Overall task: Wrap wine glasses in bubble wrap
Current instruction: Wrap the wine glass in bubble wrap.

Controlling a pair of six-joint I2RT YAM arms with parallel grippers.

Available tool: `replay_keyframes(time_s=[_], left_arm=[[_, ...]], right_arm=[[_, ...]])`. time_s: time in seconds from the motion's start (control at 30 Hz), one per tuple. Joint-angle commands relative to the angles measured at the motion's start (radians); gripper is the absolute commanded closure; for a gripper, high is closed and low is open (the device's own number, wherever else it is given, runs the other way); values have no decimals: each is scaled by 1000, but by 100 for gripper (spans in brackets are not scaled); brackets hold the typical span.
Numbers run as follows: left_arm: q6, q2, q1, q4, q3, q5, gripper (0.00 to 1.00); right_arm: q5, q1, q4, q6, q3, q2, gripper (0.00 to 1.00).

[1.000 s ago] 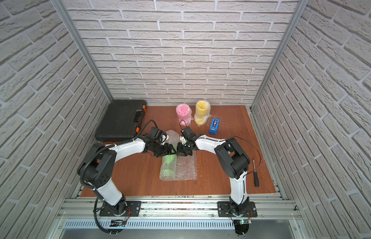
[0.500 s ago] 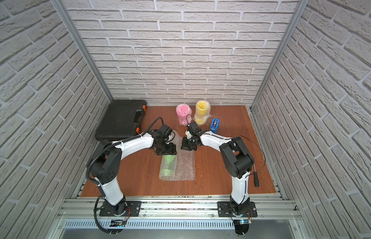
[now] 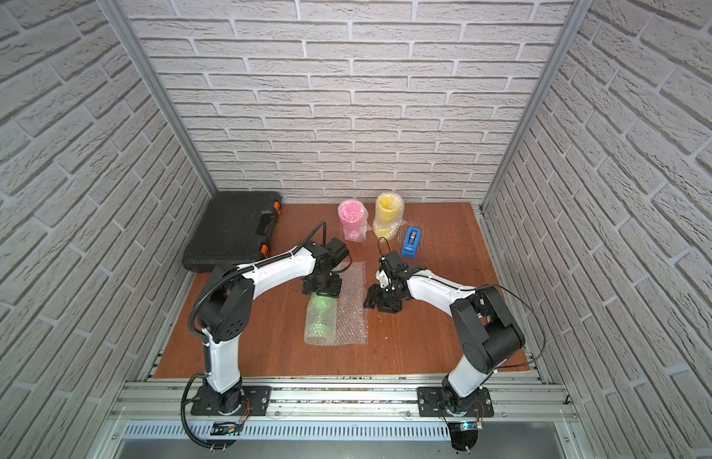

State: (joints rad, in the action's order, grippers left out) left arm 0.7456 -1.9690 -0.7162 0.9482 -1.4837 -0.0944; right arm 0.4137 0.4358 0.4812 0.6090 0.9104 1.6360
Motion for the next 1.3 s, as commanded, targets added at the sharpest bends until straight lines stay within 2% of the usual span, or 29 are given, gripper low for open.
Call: replay_keyframes(time_s=[0.0,0.1,0.3,0.63,0.8,0.9,1.07,1.27], left_arm=[[29,-40,-6,113,-19,-60,31],[36,-51,-10,114,-28,-60,31],[46,-52,-10,85,-22,-49,32],[48,-44,-7,65,-17,-46,32],[47,-31,-5,57,-7,-45,32],[48,-29,-5,57,-4,-46,32],[48,-27,-4,60,-3,-50,32],[51,-24,-3,61,-1,-54,32]], right_arm=[[100,3,-111,6,-69,-25,35],[193,6,-222,36,-123,10,33],[341,30,-470,110,-160,121,34],[448,53,-613,161,-163,98,45],[495,75,-564,133,-177,51,47],[499,110,-493,93,-189,41,46],[486,142,-500,114,-241,24,46],[312,131,-457,125,-196,-1,49]])
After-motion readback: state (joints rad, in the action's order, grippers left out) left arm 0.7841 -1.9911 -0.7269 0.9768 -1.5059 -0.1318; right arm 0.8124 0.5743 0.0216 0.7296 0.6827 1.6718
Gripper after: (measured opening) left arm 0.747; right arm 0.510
